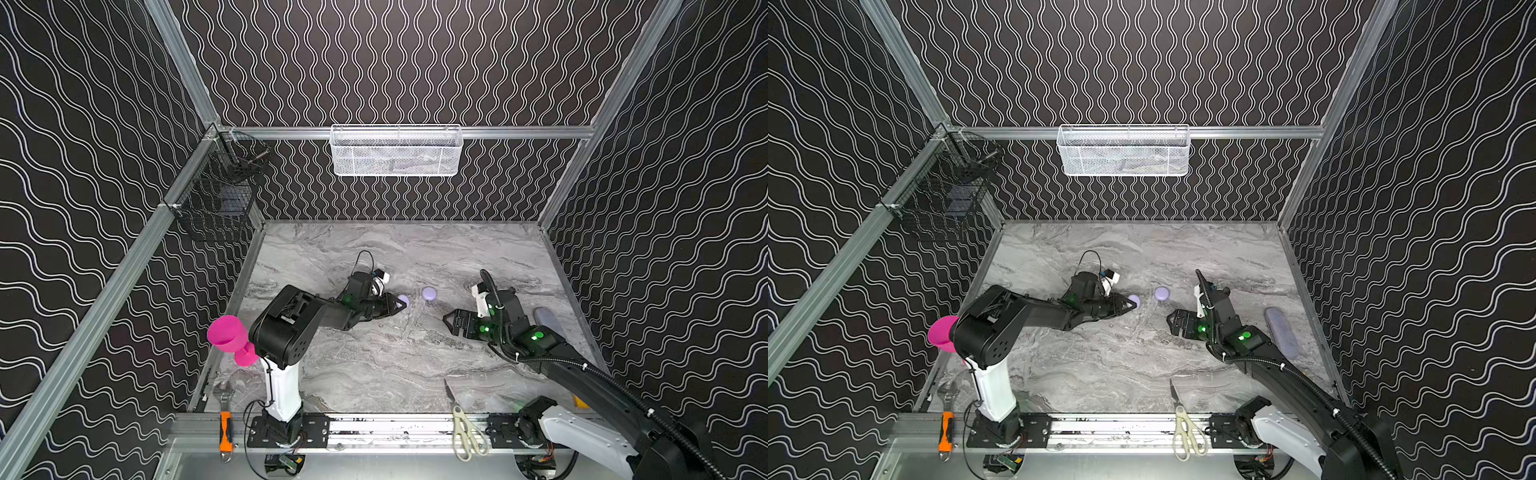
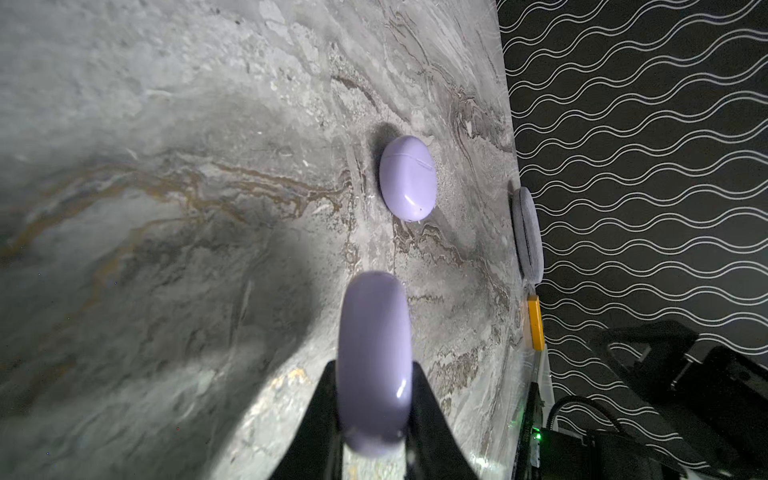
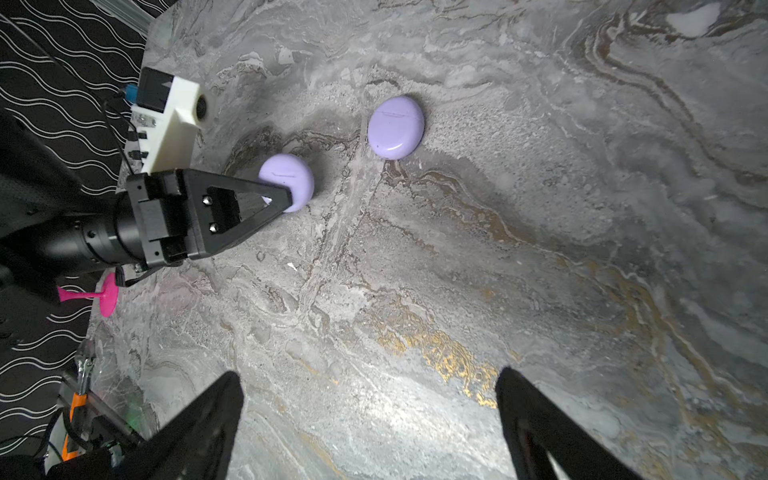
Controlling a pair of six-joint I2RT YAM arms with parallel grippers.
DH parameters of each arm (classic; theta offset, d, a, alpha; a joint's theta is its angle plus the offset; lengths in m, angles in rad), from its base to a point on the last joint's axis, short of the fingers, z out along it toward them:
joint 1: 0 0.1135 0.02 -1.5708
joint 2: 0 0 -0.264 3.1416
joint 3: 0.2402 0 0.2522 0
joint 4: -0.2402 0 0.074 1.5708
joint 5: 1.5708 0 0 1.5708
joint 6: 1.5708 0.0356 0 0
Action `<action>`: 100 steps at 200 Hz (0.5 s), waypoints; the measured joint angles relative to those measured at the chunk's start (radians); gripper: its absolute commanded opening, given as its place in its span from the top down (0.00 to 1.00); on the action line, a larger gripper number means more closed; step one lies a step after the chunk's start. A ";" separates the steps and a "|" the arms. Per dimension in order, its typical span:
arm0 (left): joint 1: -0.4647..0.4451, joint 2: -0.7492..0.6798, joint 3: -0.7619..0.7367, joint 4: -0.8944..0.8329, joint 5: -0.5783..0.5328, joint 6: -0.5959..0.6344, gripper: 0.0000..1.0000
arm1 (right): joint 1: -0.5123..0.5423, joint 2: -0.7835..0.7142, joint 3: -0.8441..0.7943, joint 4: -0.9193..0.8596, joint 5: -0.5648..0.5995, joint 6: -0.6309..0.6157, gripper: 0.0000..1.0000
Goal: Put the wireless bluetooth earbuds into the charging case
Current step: 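Lower the closed case with the left gripper while the right gripper draws back, then open the left gripper to release the case on the table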
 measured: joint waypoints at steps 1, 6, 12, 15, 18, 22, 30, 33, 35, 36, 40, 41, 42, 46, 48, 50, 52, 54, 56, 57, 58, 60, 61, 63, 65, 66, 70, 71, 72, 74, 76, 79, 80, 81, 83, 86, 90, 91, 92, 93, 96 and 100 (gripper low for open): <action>0.000 0.002 0.001 0.000 0.001 0.000 0.80 | 0.000 0.000 0.000 0.000 0.000 0.000 0.03; 0.001 0.006 0.003 0.001 0.005 -0.002 0.80 | 0.000 0.001 0.000 0.000 0.000 0.000 0.03; 0.003 0.011 0.007 0.002 0.010 -0.004 0.79 | 0.000 0.002 0.000 0.000 -0.001 0.000 0.03; 0.003 0.013 0.009 0.003 0.012 -0.006 0.79 | 0.000 0.002 0.000 0.000 -0.001 0.000 0.03; 0.004 0.017 0.011 0.005 0.014 -0.009 0.79 | 0.000 0.002 0.000 0.000 -0.002 0.000 0.03; 0.005 0.021 0.014 0.008 0.018 -0.015 0.79 | 0.000 0.002 0.000 0.000 -0.004 0.000 0.03; 0.006 0.027 0.019 0.010 0.023 -0.026 0.78 | 0.000 0.004 0.000 0.001 -0.007 0.000 0.03; 0.007 0.029 0.020 0.011 0.025 -0.026 0.78 | 0.000 0.005 0.000 0.001 -0.008 0.000 0.03; 0.007 0.031 0.021 0.011 0.026 -0.026 0.78 | 0.000 0.005 0.000 0.001 -0.010 0.000 0.03; 0.008 0.031 0.021 0.012 0.027 -0.026 0.78 | 0.000 0.006 0.000 0.001 -0.010 0.000 0.03; 0.008 0.034 0.023 0.015 0.029 -0.026 0.77 | 0.000 0.006 0.000 0.001 -0.011 0.000 0.03; 0.009 0.035 0.023 0.016 0.031 -0.026 0.77 | 0.000 0.006 -0.001 0.001 -0.011 0.000 0.03; 0.009 0.035 0.024 0.017 0.031 -0.026 0.77 | 0.000 0.006 -0.001 0.001 -0.011 0.000 0.03; 0.010 0.038 0.026 0.019 0.034 -0.027 0.77 | 0.000 0.006 -0.002 0.001 -0.011 0.000 0.03; 0.010 0.039 0.026 0.019 0.035 -0.028 0.77 | 0.000 0.006 -0.002 0.001 -0.011 0.000 0.03; 0.011 0.040 0.027 0.020 0.037 -0.029 0.77 | 0.000 0.006 -0.002 0.001 -0.012 0.000 0.03; 0.012 0.042 0.027 0.022 0.038 -0.030 0.77 | 0.000 0.006 -0.002 0.001 -0.012 0.000 0.03; 0.013 0.043 0.027 0.023 0.039 -0.030 0.77 | 0.000 0.006 -0.002 0.001 -0.012 0.000 0.03; 0.013 0.044 0.027 0.024 0.040 -0.030 0.77 | 0.000 0.006 -0.002 0.001 -0.013 0.000 0.03; 0.014 0.045 0.027 0.024 0.040 -0.030 0.77 | 0.000 0.006 -0.002 0.001 -0.013 0.000 0.03; 0.014 0.045 0.027 0.024 0.040 -0.030 0.77 | 0.000 0.006 -0.002 0.001 -0.013 0.000 0.03; 0.015 0.045 0.028 0.024 0.042 -0.031 0.77 | 0.000 0.006 -0.002 0.001 -0.014 0.000 0.03; 0.015 0.046 0.028 0.024 0.043 -0.032 0.77 | 0.000 0.006 -0.002 0.001 -0.014 0.000 0.03; 0.016 0.046 0.028 0.024 0.044 -0.033 0.76 | 0.000 0.006 -0.002 0.001 -0.015 0.000 0.03; 0.017 0.047 0.029 0.024 0.045 -0.033 0.76 | 0.000 0.006 -0.002 0.001 -0.015 0.000 0.03; 0.017 0.047 0.029 0.024 0.046 -0.033 0.76 | 0.000 0.006 -0.002 0.001 -0.015 0.000 0.03; 0.018 0.050 0.030 0.024 0.050 -0.033 0.76 | 0.000 0.006 -0.002 0.001 -0.015 0.000 0.03; 0.018 0.050 0.030 0.024 0.050 -0.033 0.76 | 0.000 0.006 -0.002 0.001 -0.015 0.000 0.03; 0.018 0.051 0.031 0.024 0.051 -0.033 0.76 | 0.000 0.006 -0.002 0.001 -0.015 0.000 0.03; 0.019 0.051 0.031 0.024 0.051 -0.034 0.76 | 0.000 0.006 -0.002 0.001 -0.016 0.000 0.03; 0.019 0.053 0.032 0.024 0.052 -0.034 0.76 | 0.000 0.006 -0.002 0.002 -0.016 0.000 0.03; 0.019 0.055 0.034 0.024 0.053 -0.034 0.76 | 0.000 0.006 -0.002 0.002 -0.015 0.000 0.03; 0.019 0.055 0.034 0.024 0.053 -0.035 0.76 | 0.000 0.006 -0.002 0.002 -0.015 0.000 0.03; 0.019 0.056 0.034 0.024 0.053 -0.035 0.76 | 0.000 0.006 -0.002 0.002 -0.016 0.000 0.03; 0.019 0.057 0.035 0.025 0.055 -0.037 0.76 | 0.000 0.006 -0.002 0.002 -0.016 0.000 0.03; 0.019 0.058 0.035 0.025 0.056 -0.038 0.76 | 0.000 0.006 -0.002 0.002 -0.016 0.000 0.03; 0.020 0.059 0.035 0.025 0.058 -0.039 0.76 | 0.000 0.006 -0.002 0.002 -0.016 0.000 0.03; 0.020 0.060 0.035 0.025 0.058 -0.040 0.76 | 0.000 0.006 -0.002 0.002 -0.016 0.000 0.04; 0.020 0.060 0.036 0.025 0.059 -0.042 0.76 | 0.000 0.006 -0.002 0.002 -0.016 0.000 0.04; 0.020 0.060 0.036 0.024 0.059 -0.042 0.76 | 0.000 0.006 -0.002 0.002 -0.016 0.000 0.04; 0.020 0.061 0.036 0.024 0.059 -0.048 0.77 | 0.000 0.006 -0.002 0.002 -0.017 0.000 0.04; 0.020 0.061 0.037 0.024 0.060 -0.051 0.77 | 0.000 0.006 -0.002 0.002 -0.019 0.000 0.04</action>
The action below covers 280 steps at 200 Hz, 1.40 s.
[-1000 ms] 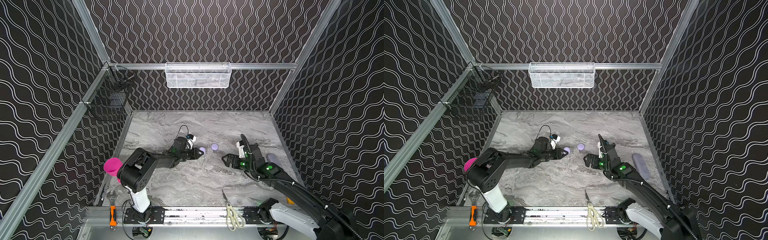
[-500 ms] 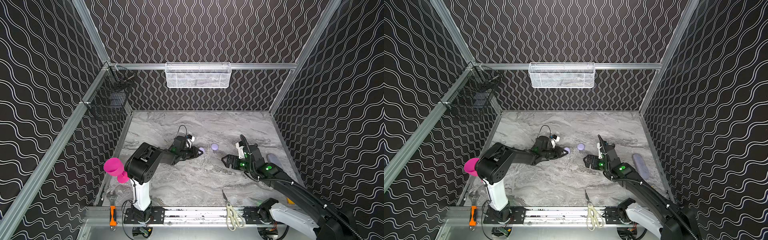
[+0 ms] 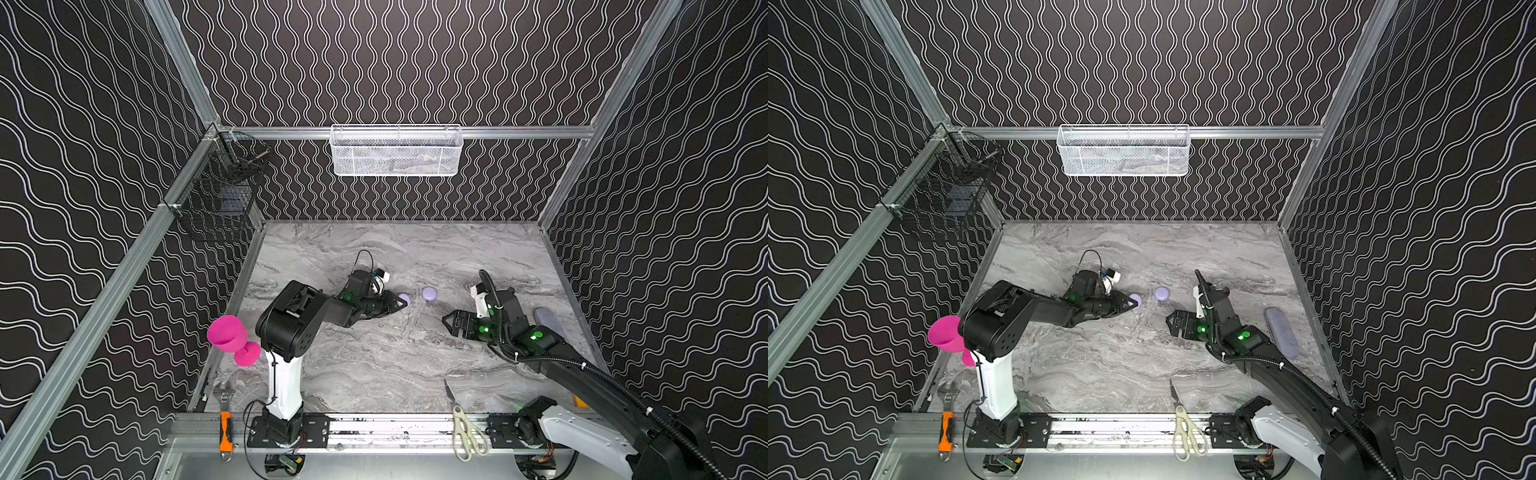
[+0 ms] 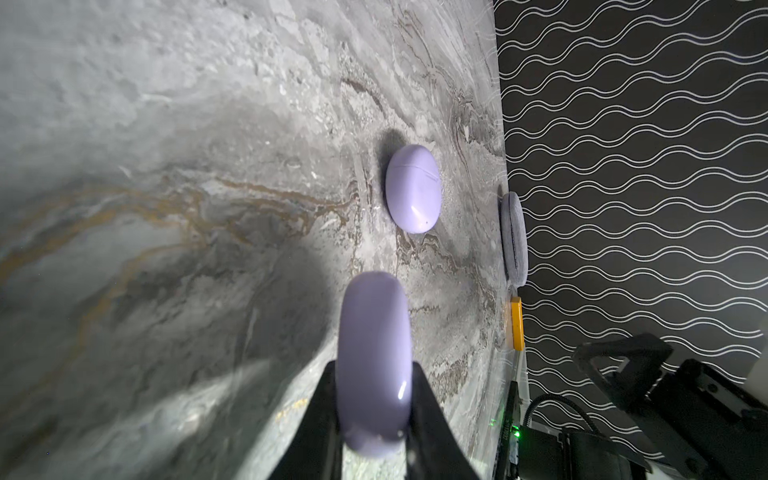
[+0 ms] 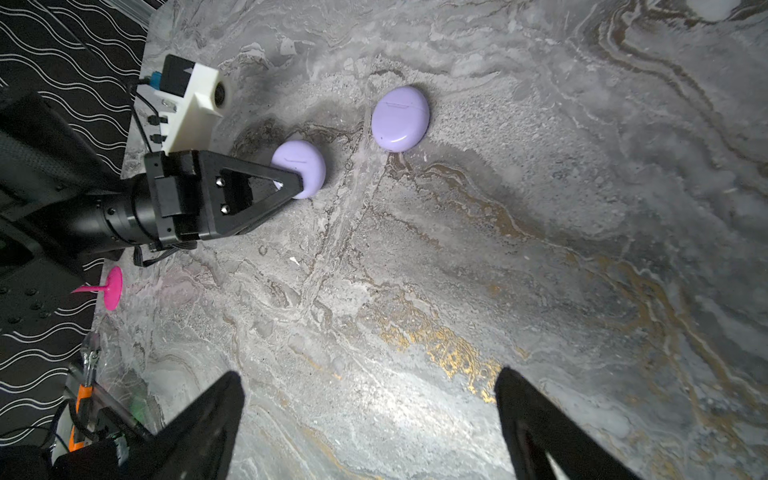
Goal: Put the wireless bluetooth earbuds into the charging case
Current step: 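Open the left gripper to release the case on the table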
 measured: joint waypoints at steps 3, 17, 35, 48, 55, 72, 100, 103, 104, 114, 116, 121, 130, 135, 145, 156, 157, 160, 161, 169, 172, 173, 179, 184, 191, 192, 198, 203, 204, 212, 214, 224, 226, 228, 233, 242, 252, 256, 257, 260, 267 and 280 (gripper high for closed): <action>0.000 0.000 0.000 0.000 0.000 0.000 0.77 | 0.000 0.000 0.000 0.000 0.000 0.000 0.04; 0.002 0.000 0.000 0.001 0.002 0.000 0.76 | 0.000 0.000 0.000 0.000 0.000 0.000 0.04; 0.004 0.000 0.000 0.001 0.002 0.000 0.74 | 0.000 0.000 -0.002 0.001 0.000 0.000 0.04; 0.004 0.000 -0.001 0.002 0.002 0.000 0.72 | 0.000 0.000 -0.005 0.006 0.000 0.000 0.04; 0.004 0.000 -0.001 0.001 0.002 0.000 0.72 | 0.000 0.001 -0.005 0.007 -0.001 0.001 0.04; 0.004 0.000 -0.001 -0.001 0.001 0.000 0.71 | 0.000 0.001 -0.007 0.015 -0.004 0.003 0.04; 0.006 0.002 0.003 -0.007 -0.002 0.000 0.71 | 0.000 0.001 -0.007 0.023 -0.003 0.003 0.04; 0.006 0.002 0.004 -0.009 -0.002 0.000 0.70 | 0.000 0.001 -0.007 0.023 -0.003 0.003 0.04; 0.006 0.002 0.004 -0.009 -0.003 0.000 0.70 | 0.000 0.001 -0.007 0.023 -0.003 0.003 0.04; 0.006 0.002 0.006 -0.011 -0.003 0.000 0.70 | 0.000 0.000 -0.007 0.024 -0.003 0.003 0.04; 0.006 0.003 0.006 -0.012 -0.003 0.000 0.70 | 0.000 0.000 -0.007 0.024 -0.003 0.003 0.04; 0.006 0.003 0.006 -0.013 -0.003 0.000 0.70 | 0.000 0.000 -0.007 0.024 -0.003 0.003 0.04; 0.006 0.004 0.007 -0.014 -0.005 0.000 0.69 | 0.000 -0.001 -0.007 0.024 -0.003 0.003 0.04; 0.007 0.005 0.007 -0.016 -0.006 0.000 0.69 | 0.000 -0.001 -0.007 0.024 -0.003 0.003 0.04; 0.007 0.005 0.007 -0.021 -0.006 0.000 0.68 | 0.000 -0.001 -0.007 0.025 -0.003 0.003 0.04; 0.007 0.005 0.007 -0.025 -0.006 0.000 0.68 | 0.000 -0.001 -0.007 0.025 -0.003 0.003 0.04; 0.007 0.005 0.007 -0.026 -0.006 0.000 0.68 | 0.000 -0.001 -0.007 0.025 -0.003 0.003 0.04; 0.007 0.005 0.007 -0.027 -0.007 0.000 0.68 | 0.000 -0.001 -0.007 0.025 -0.003 0.003 0.04; 0.007 0.005 0.007 -0.027 -0.007 0.000 0.68 | 0.000 -0.001 -0.007 0.025 -0.003 0.003 0.04; 0.008 0.005 0.007 -0.032 -0.008 0.000 0.67 | 0.000 -0.001 -0.007 0.025 -0.003 0.003 0.04; 0.008 0.005 0.007 -0.034 -0.008 0.000 0.67 | 0.000 -0.001 -0.007 0.025 -0.003 0.003 0.04; 0.008 0.005 0.007 -0.034 -0.008 0.000 0.67 | 0.000 -0.001 -0.007 0.025 -0.003 0.003 0.04; 0.008 0.005 0.006 -0.037 -0.010 0.000 0.66 | 0.000 -0.001 -0.007 0.025 -0.003 0.003 0.04; 0.008 0.005 0.006 -0.038 -0.010 0.000 0.66 | 0.000 -0.001 -0.007 0.025 -0.003 0.003 0.04; 0.008 0.005 0.005 -0.039 -0.010 0.000 0.66 | 0.000 -0.001 -0.007 0.025 -0.003 0.003 0.04; 0.008 0.005 0.005 -0.039 -0.010 0.000 0.66 | 0.000 -0.001 -0.007 0.025 -0.003 0.003 0.04; 0.008 0.003 0.003 -0.039 -0.010 0.000 0.65 | 0.000 -0.001 -0.007 0.025 -0.003 0.003 0.04; 0.008 0.001 0.001 -0.039 -0.010 0.000 0.65 | 0.000 -0.001 -0.007 0.025 -0.003 0.003 0.04; 0.008 0.001 0.001 -0.040 -0.011 0.000 0.64 | 0.000 -0.001 -0.007 0.025 -0.003 0.003 0.04; 0.008 -0.006 -0.004 -0.040 -0.011 0.000 0.64 | 0.000 -0.001 -0.007 0.025 -0.003 0.003 0.04; 0.008 -0.007 -0.005 -0.041 -0.011 0.000 0.64 | 0.000 -0.001 -0.007 0.025 -0.003 0.003 0.04; 0.008 -0.015 -0.010 -0.042 -0.012 0.000 0.62 | 0.000 0.000 -0.005 0.024 -0.003 0.003 0.04; 0.008 -0.017 -0.011 -0.042 -0.013 0.000 0.62 | 0.000 0.000 -0.005 0.024 -0.003 0.003 0.03; 0.008 -0.019 -0.013 -0.042 -0.013 0.000 0.62 | 0.000 0.000 -0.004 0.024 -0.003 0.003 0.03; 0.008 -0.023 -0.016 -0.042 -0.014 0.000 0.61 | 0.000 0.000 -0.002 0.024 -0.003 0.003 0.03; 0.008 -0.031 -0.023 -0.046 -0.016 0.000 0.61 | 0.000 0.000 0.002 0.024 -0.003 0.003 0.03; 0.008 -0.040 -0.032 -0.047 -0.019 0.000 0.61 | 0.000 0.000 0.004 0.024 -0.002 0.002 0.02; 0.008 -0.045 -0.036 -0.047 -0.021 0.000 0.61 | 0.000 0.000 0.005 0.024 0.001 0.002 0.02; 0.008 -0.046 -0.037 -0.047 -0.021 0.000 0.61 | 0.000 0.000 0.005 0.024 0.001 0.002 0.02; 0.008 -0.049 -0.040 -0.047 -0.022 0.000 0.61 | 0.000 -0.001 0.006 0.024 0.003 0.002 0.02; 0.008 -0.058 -0.049 -0.047 -0.028 0.000 0.60 | 0.000 -0.001 0.008 0.023 0.007 0.002 0.01; 0.008 -0.079 -0.064 -0.052 -0.036 0.002 0.59 | 0.000 -0.001 0.015 0.021 0.016 0.000 0.01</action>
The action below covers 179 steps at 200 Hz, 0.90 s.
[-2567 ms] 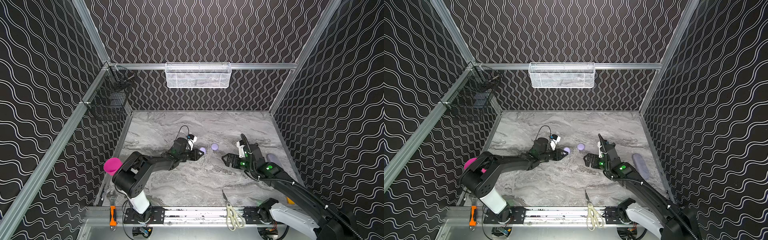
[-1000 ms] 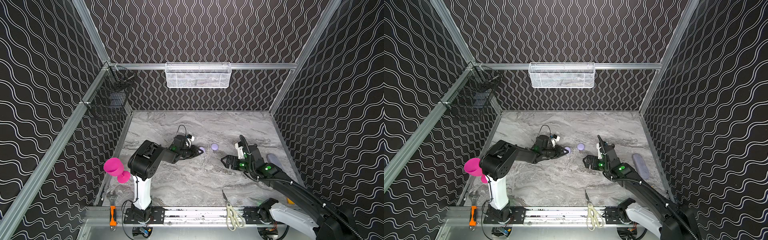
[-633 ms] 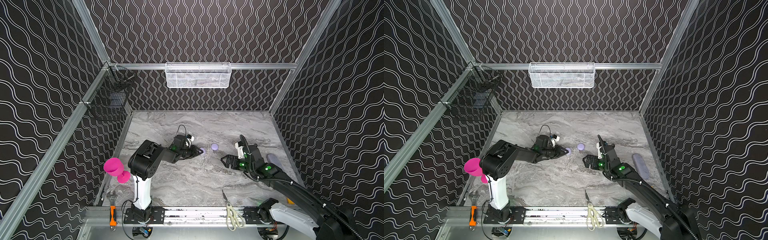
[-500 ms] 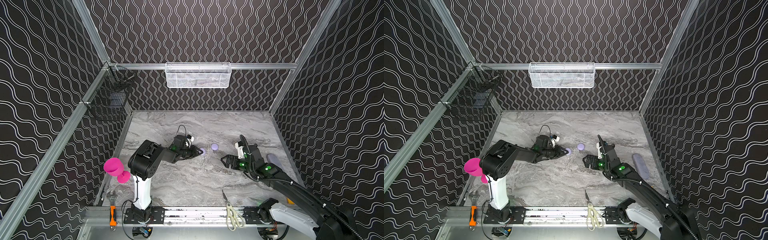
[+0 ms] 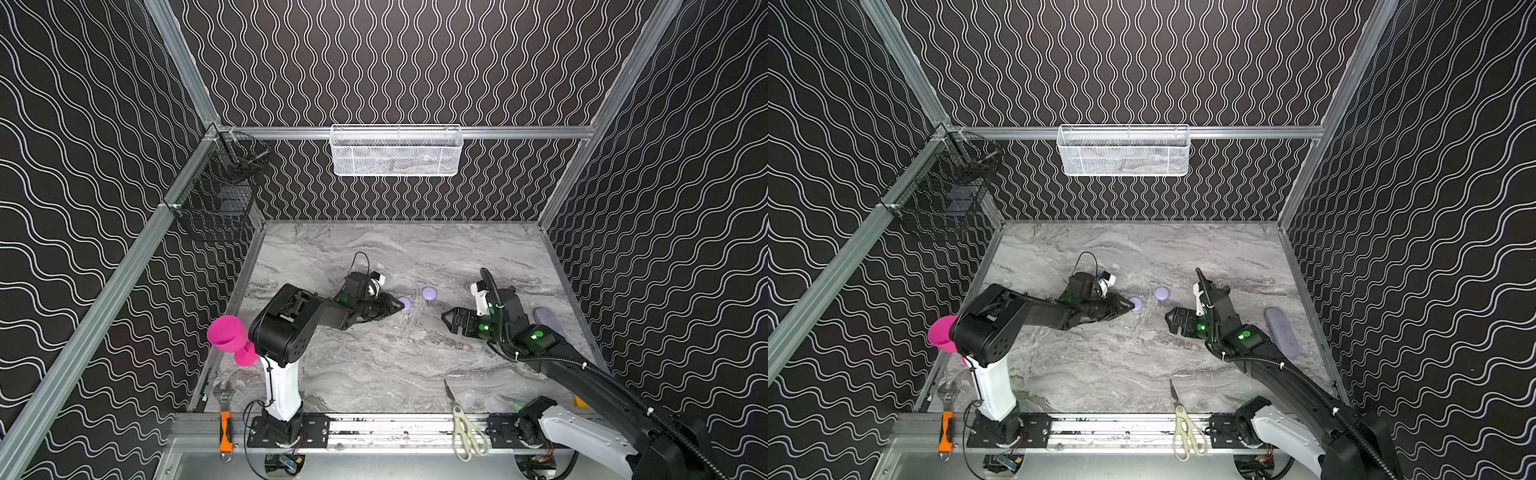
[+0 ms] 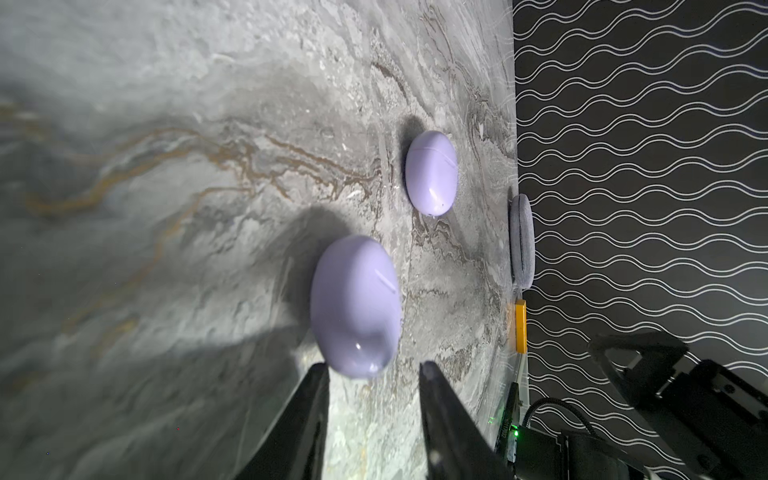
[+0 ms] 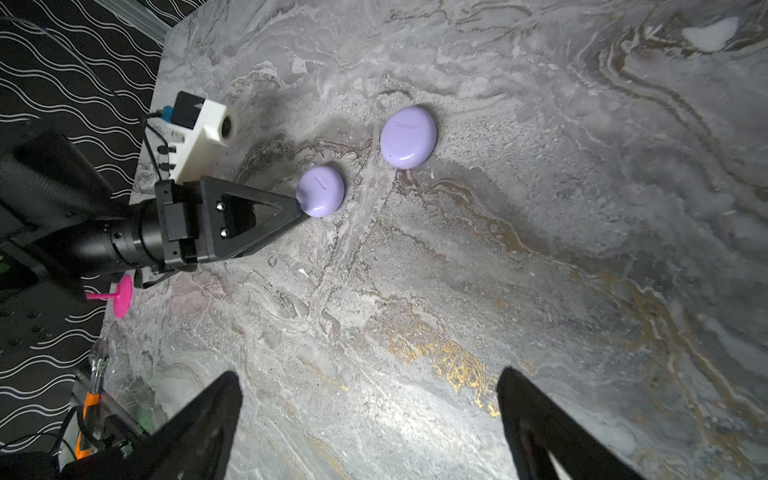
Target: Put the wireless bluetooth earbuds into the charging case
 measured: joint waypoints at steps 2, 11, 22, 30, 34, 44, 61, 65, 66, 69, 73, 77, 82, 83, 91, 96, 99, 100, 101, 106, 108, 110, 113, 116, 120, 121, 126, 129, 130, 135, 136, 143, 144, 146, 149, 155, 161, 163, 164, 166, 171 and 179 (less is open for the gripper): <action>0.000 -0.004 -0.002 -0.002 -0.001 0.001 0.59 | 0.000 0.000 0.001 0.000 0.001 0.000 0.01; 0.000 -0.021 -0.010 -0.010 -0.007 0.005 0.59 | -0.001 0.000 0.005 -0.001 0.005 0.000 0.01; 0.000 -0.043 -0.021 -0.018 -0.014 0.015 0.58 | -0.004 -0.004 0.007 -0.001 0.010 0.000 0.01; 0.001 -0.060 -0.029 -0.025 -0.018 0.023 0.57 | -0.006 -0.008 0.007 -0.002 0.014 -0.001 0.01; 0.001 -0.069 -0.034 -0.029 -0.020 0.025 0.57 | -0.006 -0.009 0.008 -0.003 0.019 -0.002 0.01; 0.001 -0.093 -0.045 -0.041 -0.027 0.030 0.56 | -0.007 -0.011 0.012 -0.005 0.030 -0.005 0.01; 0.001 -0.146 -0.061 -0.076 -0.045 0.053 0.54 | -0.009 -0.015 0.019 -0.011 0.034 -0.011 0.01; 0.002 -0.162 -0.064 -0.082 -0.051 0.059 0.53 | -0.011 -0.017 0.021 -0.011 0.037 -0.013 0.01; 0.002 -0.167 -0.065 -0.085 -0.053 0.061 0.53 | -0.011 -0.018 0.021 -0.012 0.038 -0.015 0.01; 0.002 -0.177 -0.067 -0.093 -0.056 0.066 0.53 | -0.013 -0.019 0.021 -0.013 0.040 -0.016 0.01; 0.002 -0.190 -0.068 -0.101 -0.060 0.075 0.53 | -0.015 -0.021 0.021 -0.014 0.045 -0.017 0.01; 0.002 -0.206 -0.069 -0.112 -0.064 0.082 0.52 | -0.018 -0.022 0.023 -0.016 0.051 -0.022 0.01; 0.002 -0.225 -0.069 -0.130 -0.074 0.092 0.52 | -0.020 -0.023 0.023 -0.019 0.057 -0.023 0.01; 0.002 -0.229 -0.069 -0.132 -0.075 0.094 0.52 | -0.021 -0.023 0.023 -0.019 0.057 -0.023 0.01; 0.002 -0.262 -0.070 -0.158 -0.089 0.110 0.51 | -0.029 -0.023 0.025 -0.025 0.061 -0.026 0.01; 0.002 -0.283 -0.070 -0.174 -0.099 0.122 0.50 | -0.032 -0.023 0.026 -0.029 0.063 -0.026 0.01; 0.002 -0.299 -0.070 -0.185 -0.106 0.131 0.48 | -0.035 -0.023 0.027 -0.031 0.063 -0.026 0.01; 0.002 -0.303 -0.070 -0.187 -0.108 0.132 0.48 | -0.036 -0.023 0.028 -0.032 0.064 -0.026 0.01; 0.002 -0.306 -0.070 -0.189 -0.109 0.133 0.48 | -0.037 -0.023 0.028 -0.033 0.064 -0.026 0.01; 0.003 -0.332 -0.070 -0.208 -0.120 0.143 0.44 | -0.041 -0.023 0.030 -0.036 0.068 -0.027 0.01; 0.003 -0.338 -0.070 -0.213 -0.123 0.147 0.43 | -0.043 -0.023 0.031 -0.037 0.068 -0.027 0.01; 0.003 -0.349 -0.070 -0.220 -0.128 0.154 0.41 | -0.045 -0.023 0.031 -0.038 0.068 -0.028 0.01; 0.003 -0.363 -0.070 -0.230 -0.135 0.159 0.40 | -0.047 -0.023 0.032 -0.039 0.071 -0.031 0.01; 0.003 -0.377 -0.070 -0.239 -0.142 0.163 0.38 | -0.051 -0.023 0.034 -0.039 0.072 -0.031 0.01; 0.003 -0.398 -0.070 -0.255 -0.154 0.175 0.36 | -0.056 -0.023 0.036 -0.041 0.075 -0.034 0.01; 0.003 -0.401 -0.070 -0.258 -0.156 0.177 0.35 | -0.056 -0.023 0.037 -0.041 0.075 -0.034 0.01; 0.003 -0.426 -0.070 -0.277 -0.169 0.187 0.33 | -0.063 -0.024 0.041 -0.045 0.080 -0.035 0.01; 0.003 -0.441 -0.069 -0.290 -0.178 0.193 0.32 | -0.066 -0.024 0.043 -0.046 0.084 -0.037 0.01; 0.003 -0.445 -0.069 -0.293 -0.180 0.195 0.32 | -0.066 -0.024 0.043 -0.046 0.084 -0.038 0.01; 0.003 -0.472 -0.068 -0.316 -0.196 0.210 0.30 | -0.068 -0.027 0.045 -0.046 0.087 -0.043 0.01; 0.003 -0.480 -0.068 -0.321 -0.200 0.212 0.30 | -0.071 -0.027 0.046 -0.046 0.090 -0.045 0.01; 0.003 -0.514 -0.063 -0.352 -0.219 0.232 0.28 | -0.086 -0.032 0.049 -0.046 0.088 -0.054 0.01; 0.003 -0.518 -0.063 -0.355 -0.221 0.235 0.28 | -0.089 -0.033 0.049 -0.046 0.087 -0.055 0.01; 0.003 -0.529 -0.061 -0.365 -0.228 0.240 0.27 | -0.093 -0.034 0.050 -0.046 0.087 -0.057 0.01; 0.003 -0.542 -0.058 -0.375 -0.237 0.247 0.26 | -0.099 -0.036 0.051 -0.046 0.089 -0.057 0.01; 0.003 -0.570 -0.053 -0.395 -0.256 0.265 0.25 | -0.114 -0.040 0.056 -0.047 0.095 -0.061 0.01; 0.003 -0.598 -0.049 -0.417 -0.275 0.282 0.24 | -0.126 -0.043 0.060 -0.046 0.100 -0.061 0.01; 0.003 -0.608 -0.047 -0.424 -0.283 0.288 0.23 | -0.130 -0.045 0.061 -0.046 0.103 -0.063 0.01; 0.003 -0.612 -0.047 -0.426 -0.285 0.290 0.23 | -0.132 -0.045 0.063 -0.047 0.104 -0.064 0.01; 0.003 -0.622 -0.046 -0.433 -0.290 0.293 0.22 | -0.137 -0.045 0.064 -0.047 0.105 -0.065 0.01; 0.003 -0.643 -0.043 -0.449 -0.305 0.307 0.13 | -0.145 -0.047 0.069 -0.047 0.108 -0.068 0.01; 0.003 -0.671 -0.042 -0.467 -0.323 0.323 0.05 | -0.154 -0.048 0.076 -0.047 0.108 -0.075 0.01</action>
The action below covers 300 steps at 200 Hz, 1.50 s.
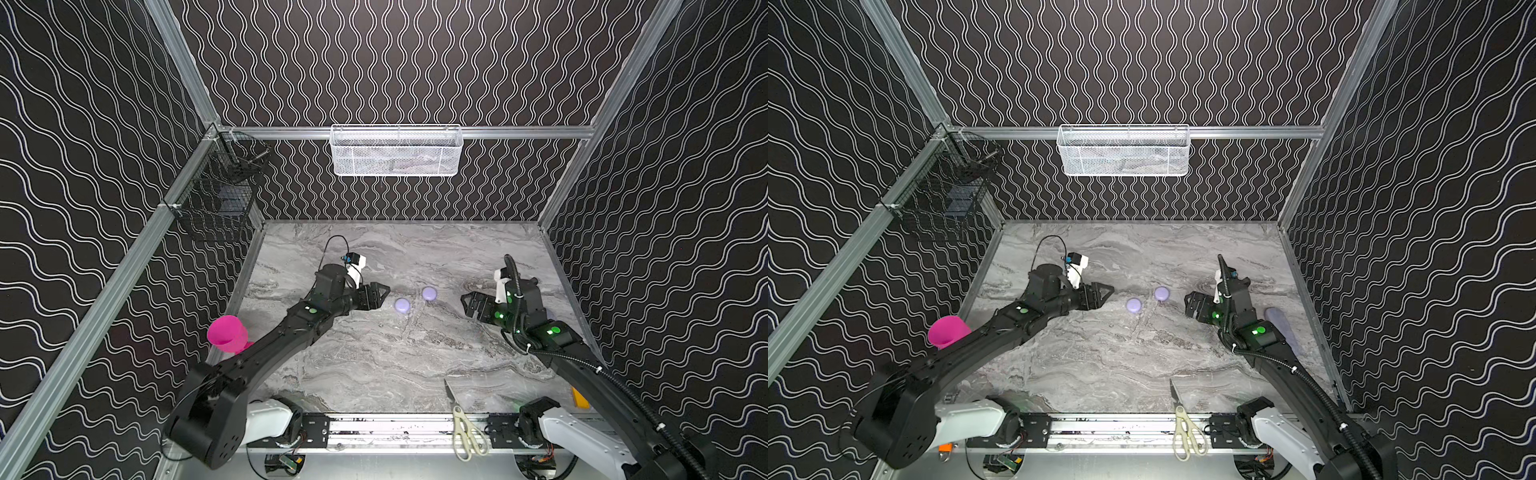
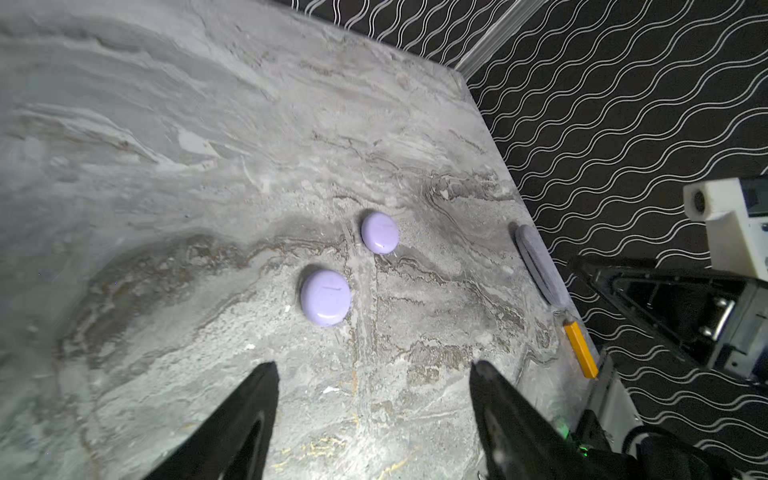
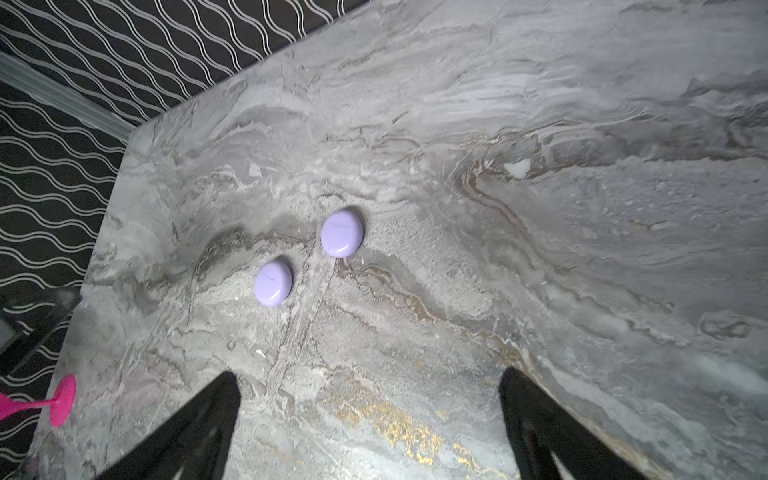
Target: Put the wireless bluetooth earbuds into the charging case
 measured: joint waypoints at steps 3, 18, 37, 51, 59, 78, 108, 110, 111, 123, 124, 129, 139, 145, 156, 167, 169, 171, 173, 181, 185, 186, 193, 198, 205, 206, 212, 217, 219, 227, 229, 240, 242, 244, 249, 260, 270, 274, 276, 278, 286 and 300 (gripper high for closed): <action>0.000 -0.010 0.000 -0.008 -0.008 0.010 0.03 | -0.003 0.000 0.002 0.000 0.000 -0.003 0.01; 0.001 -0.058 0.002 -0.050 -0.046 0.031 0.01 | -0.021 -0.006 0.009 0.001 0.001 -0.010 0.01; 0.001 -0.114 0.005 -0.093 -0.087 0.068 0.01 | -0.039 -0.032 0.009 0.003 0.004 -0.019 0.01; 0.001 -0.150 0.005 -0.111 -0.107 0.080 0.01 | -0.054 -0.051 0.009 0.010 0.003 -0.031 0.01; 0.001 -0.172 0.005 -0.119 -0.125 0.091 0.01 | -0.064 -0.053 0.014 0.010 0.002 -0.034 0.01; 0.001 -0.219 0.005 -0.134 -0.171 0.096 0.01 | -0.090 -0.045 0.035 0.008 0.004 -0.045 0.01; 0.002 -0.280 0.003 -0.147 -0.250 0.096 0.01 | -0.120 -0.044 0.042 0.016 0.011 -0.063 0.01; 0.003 -0.284 0.002 -0.147 -0.254 0.096 0.01 | -0.122 -0.044 0.042 0.017 0.011 -0.063 0.01; 0.003 -0.285 0.001 -0.147 -0.256 0.096 0.01 | -0.124 -0.044 0.042 0.017 0.011 -0.063 0.01; 0.003 -0.307 -0.009 -0.147 -0.285 0.096 0.01 | -0.142 -0.038 0.044 0.017 0.011 -0.064 0.01; 0.003 -0.309 -0.010 -0.147 -0.287 0.096 0.01 | -0.143 -0.037 0.044 0.017 0.011 -0.064 0.01; 0.003 -0.319 -0.016 -0.145 -0.298 0.096 0.01 | -0.150 -0.031 0.046 0.018 0.011 -0.066 0.01; 0.003 -0.342 -0.031 -0.140 -0.328 0.094 0.01 | -0.163 -0.021 0.048 0.019 0.010 -0.071 0.01; 0.004 -0.354 -0.038 -0.139 -0.346 0.093 0.01 | -0.171 -0.017 0.048 0.021 0.002 -0.074 0.01; 0.004 -0.373 -0.047 -0.138 -0.377 0.093 0.01 | -0.184 -0.013 0.048 0.024 -0.012 -0.082 0.01; 0.005 -0.389 -0.051 -0.135 -0.409 0.093 0.01 | -0.199 -0.015 0.046 0.032 -0.034 -0.082 0.01; 0.005 -0.391 -0.053 -0.134 -0.413 0.093 0.01 | -0.201 -0.016 0.045 0.035 -0.038 -0.082 0.01; 0.005 -0.393 -0.053 -0.133 -0.416 0.093 0.01 | -0.204 -0.018 0.043 0.040 -0.043 -0.082 0.01; 0.005 -0.395 -0.054 -0.132 -0.422 0.093 0.01 | -0.207 -0.019 0.042 0.045 -0.047 -0.082 0.01; 0.005 -0.400 -0.055 -0.129 -0.443 0.093 0.01 | -0.216 -0.024 0.037 0.059 -0.060 -0.083 0.01; 0.005 -0.402 -0.056 -0.126 -0.455 0.093 0.01 | -0.220 -0.026 0.034 0.067 -0.066 -0.084 0.01; 0.005 -0.402 -0.056 -0.125 -0.457 0.093 0.01 | -0.221 -0.026 0.034 0.069 -0.067 -0.085 0.01; 0.006 -0.402 -0.058 -0.119 -0.473 0.093 0.01 | -0.227 -0.028 0.028 0.084 -0.081 -0.087 0.01; 0.006 -0.401 -0.060 -0.113 -0.488 0.093 0.01 | -0.230 -0.028 0.024 0.092 -0.084 -0.087 0.01; 0.007 -0.399 -0.064 -0.106 -0.505 0.097 0.01 | -0.234 -0.026 0.021 0.100 -0.092 -0.087 0.01; 0.007 -0.399 -0.064 -0.105 -0.507 0.097 0.01 | -0.235 -0.026 0.020 0.101 -0.092 -0.087 0.01; 0.008 -0.398 -0.068 -0.096 -0.523 0.103 0.01 | -0.239 -0.024 0.020 0.106 -0.102 -0.086 0.01; 0.009 -0.395 -0.072 -0.092 -0.537 0.112 0.01 | -0.242 -0.022 0.020 0.109 -0.107 -0.086 0.01; 0.009 -0.394 -0.073 -0.090 -0.542 0.118 0.01 | -0.244 -0.021 0.020 0.112 -0.109 -0.086 0.01; 0.010 -0.389 -0.080 -0.078 -0.562 0.129 0.01 | -0.249 -0.018 0.020 0.121 -0.118 -0.085 0.01; 0.011 -0.387 -0.083 -0.070 -0.567 0.134 0.01 | -0.251 -0.018 0.019 0.122 -0.120 -0.085 0.01; 0.013 -0.376 -0.106 -0.026 -0.591 0.169 0.01 | -0.252 -0.018 0.012 0.142 -0.128 -0.081 0.01; 0.014 -0.375 -0.111 -0.018 -0.593 0.175 0.01 | -0.253 -0.019 0.009 0.146 -0.128 -0.081 0.01; 0.014 -0.372 -0.118 -0.004 -0.595 0.182 0.01 | -0.253 -0.020 0.006 0.153 -0.128 -0.081 0.01; 0.015 -0.366 -0.138 0.023 -0.600 0.203 0.01 | -0.253 -0.024 -0.003 0.161 -0.128 -0.081 0.01; 0.018 -0.355 -0.185 0.081 -0.608 0.245 0.01 | -0.253 -0.039 -0.033 0.188 -0.128 -0.079 0.02; 0.020 -0.347 -0.228 0.135 -0.618 0.274 0.01 | -0.254 -0.055 -0.068 0.219 -0.127 -0.078 0.03; 0.021 -0.343 -0.245 0.153 -0.621 0.283 0.01 | -0.254 -0.064 -0.085 0.233 -0.127 -0.078 0.03; 0.022 -0.341 -0.252 0.163 -0.623 0.287 0.01 | -0.254 -0.068 -0.091 0.239 -0.127 -0.078 0.03; 0.022 -0.340 -0.257 0.171 -0.624 0.291 0.01 | -0.254 -0.072 -0.100 0.249 -0.127 -0.078 0.03; 0.026 -0.329 -0.281 0.212 -0.629 0.309 0.01 | -0.254 -0.092 -0.136 0.284 -0.124 -0.078 0.03; 0.034 -0.310 -0.316 0.288 -0.641 0.333 0.01 | -0.254 -0.116 -0.184 0.334 -0.120 -0.079 0.03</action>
